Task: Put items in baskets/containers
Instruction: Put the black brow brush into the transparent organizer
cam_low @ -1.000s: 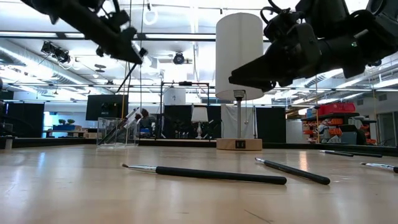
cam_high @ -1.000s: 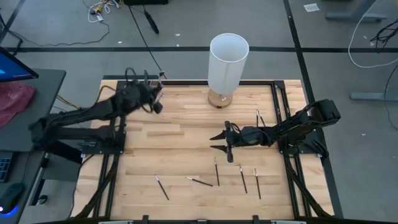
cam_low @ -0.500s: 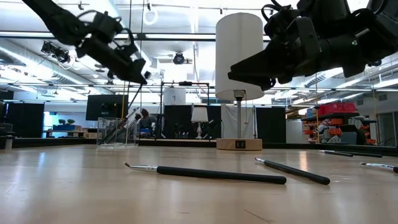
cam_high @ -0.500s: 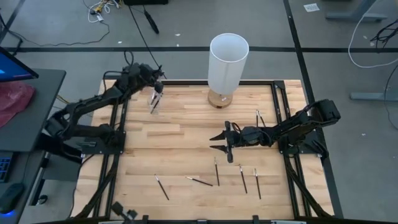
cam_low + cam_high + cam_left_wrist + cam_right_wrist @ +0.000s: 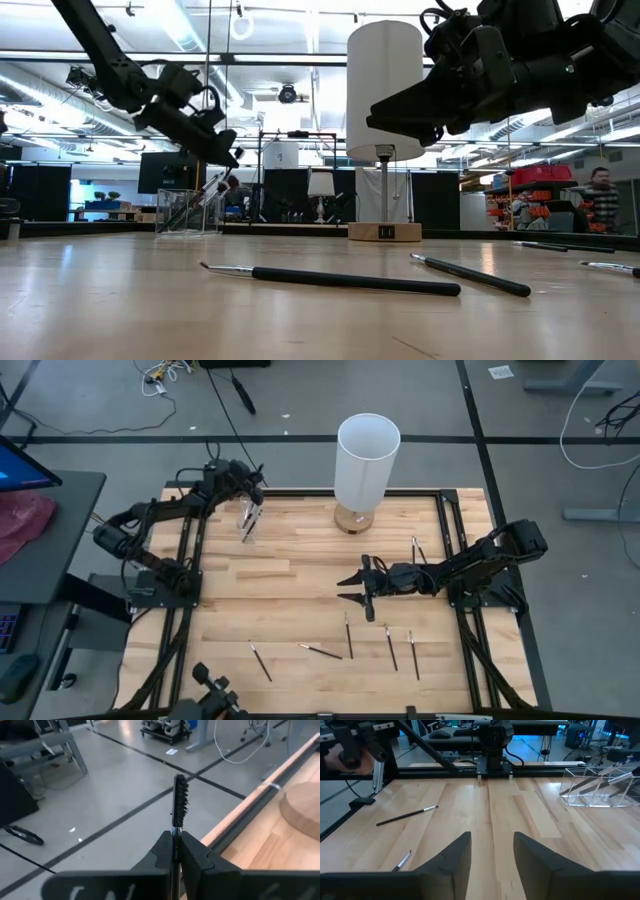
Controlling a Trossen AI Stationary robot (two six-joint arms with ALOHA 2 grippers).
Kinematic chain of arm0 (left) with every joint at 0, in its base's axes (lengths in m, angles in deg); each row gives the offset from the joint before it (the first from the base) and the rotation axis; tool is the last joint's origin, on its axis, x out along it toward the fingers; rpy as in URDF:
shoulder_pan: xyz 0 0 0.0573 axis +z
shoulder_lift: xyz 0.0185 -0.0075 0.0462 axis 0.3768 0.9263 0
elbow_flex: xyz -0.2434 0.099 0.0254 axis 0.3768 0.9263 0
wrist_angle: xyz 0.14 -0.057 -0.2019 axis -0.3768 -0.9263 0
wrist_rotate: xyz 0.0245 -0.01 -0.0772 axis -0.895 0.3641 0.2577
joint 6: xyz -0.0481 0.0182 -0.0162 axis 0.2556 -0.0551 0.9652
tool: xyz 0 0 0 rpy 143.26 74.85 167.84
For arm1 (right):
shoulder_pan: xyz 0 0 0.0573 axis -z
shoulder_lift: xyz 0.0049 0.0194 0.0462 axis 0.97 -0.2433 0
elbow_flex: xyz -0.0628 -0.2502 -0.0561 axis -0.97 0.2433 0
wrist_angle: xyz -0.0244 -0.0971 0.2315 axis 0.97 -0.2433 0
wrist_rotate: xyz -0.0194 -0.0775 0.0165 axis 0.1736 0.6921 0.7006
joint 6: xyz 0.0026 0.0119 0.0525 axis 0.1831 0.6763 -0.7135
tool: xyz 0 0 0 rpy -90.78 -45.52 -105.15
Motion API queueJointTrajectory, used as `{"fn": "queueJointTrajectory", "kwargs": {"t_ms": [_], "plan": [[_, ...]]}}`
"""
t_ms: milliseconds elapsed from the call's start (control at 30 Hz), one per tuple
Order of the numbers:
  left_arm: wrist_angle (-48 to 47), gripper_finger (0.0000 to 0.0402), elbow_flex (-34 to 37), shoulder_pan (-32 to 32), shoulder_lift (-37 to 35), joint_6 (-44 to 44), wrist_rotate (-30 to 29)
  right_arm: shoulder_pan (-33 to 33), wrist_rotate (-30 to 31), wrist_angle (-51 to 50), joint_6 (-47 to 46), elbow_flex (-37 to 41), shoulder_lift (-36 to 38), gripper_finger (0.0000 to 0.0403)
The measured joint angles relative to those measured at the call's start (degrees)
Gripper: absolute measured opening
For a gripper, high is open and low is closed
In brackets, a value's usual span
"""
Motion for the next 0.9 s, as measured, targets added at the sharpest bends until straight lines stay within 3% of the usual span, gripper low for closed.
{"fn": "queueJointTrajectory", "kwargs": {"t_ms": [600,900], "plan": [[-7.47,0.0017,0.00,2.46,0.66,-2.18,6.10,0.00,0.02,-0.02,0.02,-0.02,0.00,0.0148],[-11.40,0.0072,0.00,2.46,0.66,-3.04,4.50,-0.02,0.00,-0.02,0.04,-0.02,0.00,0.0148]]}}
